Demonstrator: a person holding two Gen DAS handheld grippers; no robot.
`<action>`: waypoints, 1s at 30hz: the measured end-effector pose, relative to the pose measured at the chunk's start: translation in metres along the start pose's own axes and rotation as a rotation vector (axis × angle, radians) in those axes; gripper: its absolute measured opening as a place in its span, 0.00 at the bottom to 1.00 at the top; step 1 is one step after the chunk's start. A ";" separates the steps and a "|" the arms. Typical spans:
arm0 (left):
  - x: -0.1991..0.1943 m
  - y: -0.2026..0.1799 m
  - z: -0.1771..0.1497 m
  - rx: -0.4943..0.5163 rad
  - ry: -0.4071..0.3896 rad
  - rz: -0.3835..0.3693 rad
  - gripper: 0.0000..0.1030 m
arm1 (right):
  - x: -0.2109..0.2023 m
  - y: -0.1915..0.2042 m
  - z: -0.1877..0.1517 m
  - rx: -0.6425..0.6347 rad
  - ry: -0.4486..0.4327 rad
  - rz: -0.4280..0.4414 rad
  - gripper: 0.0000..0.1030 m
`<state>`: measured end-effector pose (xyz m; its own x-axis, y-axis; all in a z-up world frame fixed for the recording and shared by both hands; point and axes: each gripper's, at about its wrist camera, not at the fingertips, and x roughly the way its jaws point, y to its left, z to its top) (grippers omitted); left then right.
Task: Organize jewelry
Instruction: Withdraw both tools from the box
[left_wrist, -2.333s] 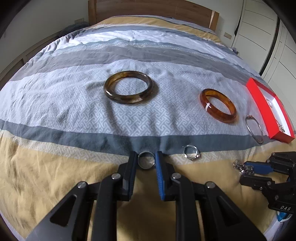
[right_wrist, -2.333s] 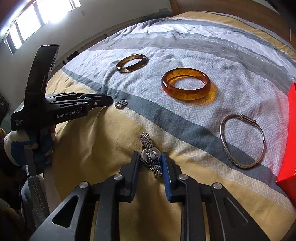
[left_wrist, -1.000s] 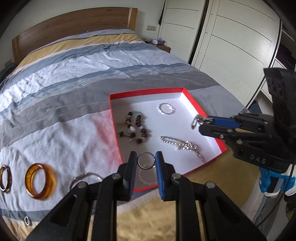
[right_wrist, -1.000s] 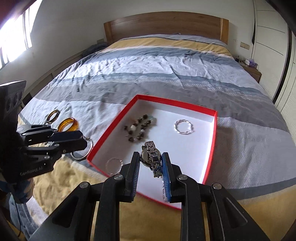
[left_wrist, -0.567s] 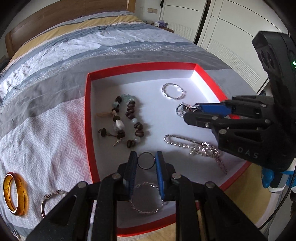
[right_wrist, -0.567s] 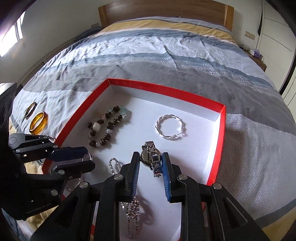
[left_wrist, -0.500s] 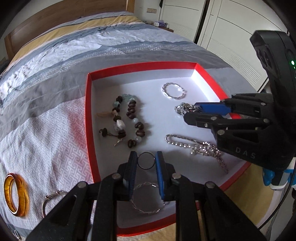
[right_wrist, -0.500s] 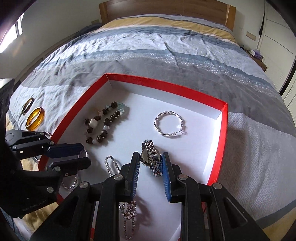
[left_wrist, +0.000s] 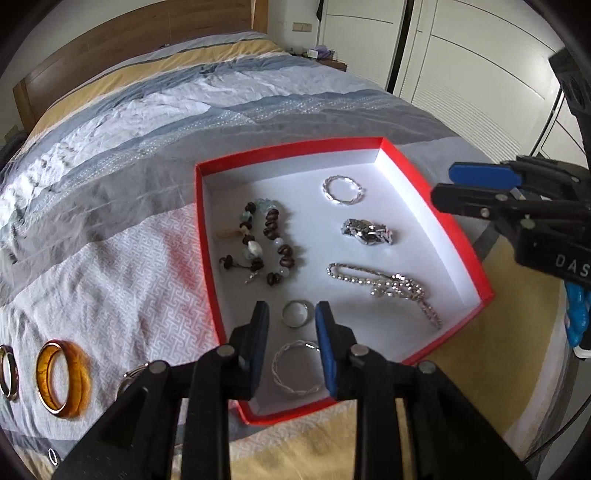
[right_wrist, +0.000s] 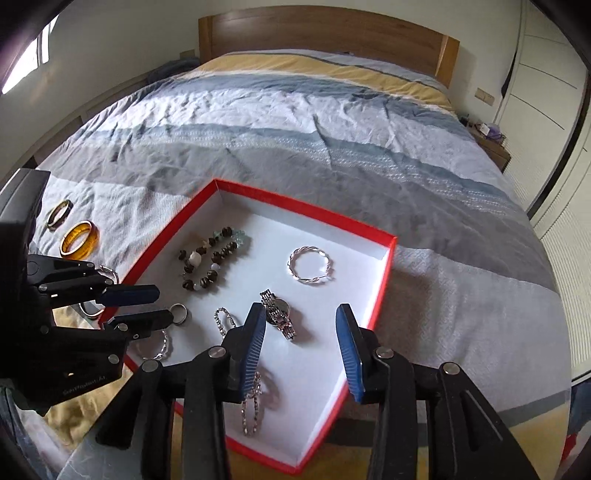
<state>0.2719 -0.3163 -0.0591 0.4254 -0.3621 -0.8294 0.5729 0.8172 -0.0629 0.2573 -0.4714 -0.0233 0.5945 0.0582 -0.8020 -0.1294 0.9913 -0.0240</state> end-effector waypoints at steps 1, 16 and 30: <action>-0.013 0.001 -0.001 -0.006 -0.014 -0.003 0.28 | -0.013 -0.002 -0.001 0.015 -0.013 -0.005 0.38; -0.210 0.085 -0.102 -0.180 -0.127 0.206 0.32 | -0.171 0.089 -0.042 0.083 -0.186 0.086 0.39; -0.310 0.119 -0.204 -0.353 -0.219 0.381 0.42 | -0.208 0.171 -0.092 0.111 -0.173 0.115 0.49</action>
<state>0.0654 -0.0160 0.0771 0.7133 -0.0662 -0.6977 0.0975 0.9952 0.0051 0.0384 -0.3246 0.0848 0.7093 0.1813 -0.6812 -0.1215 0.9833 0.1351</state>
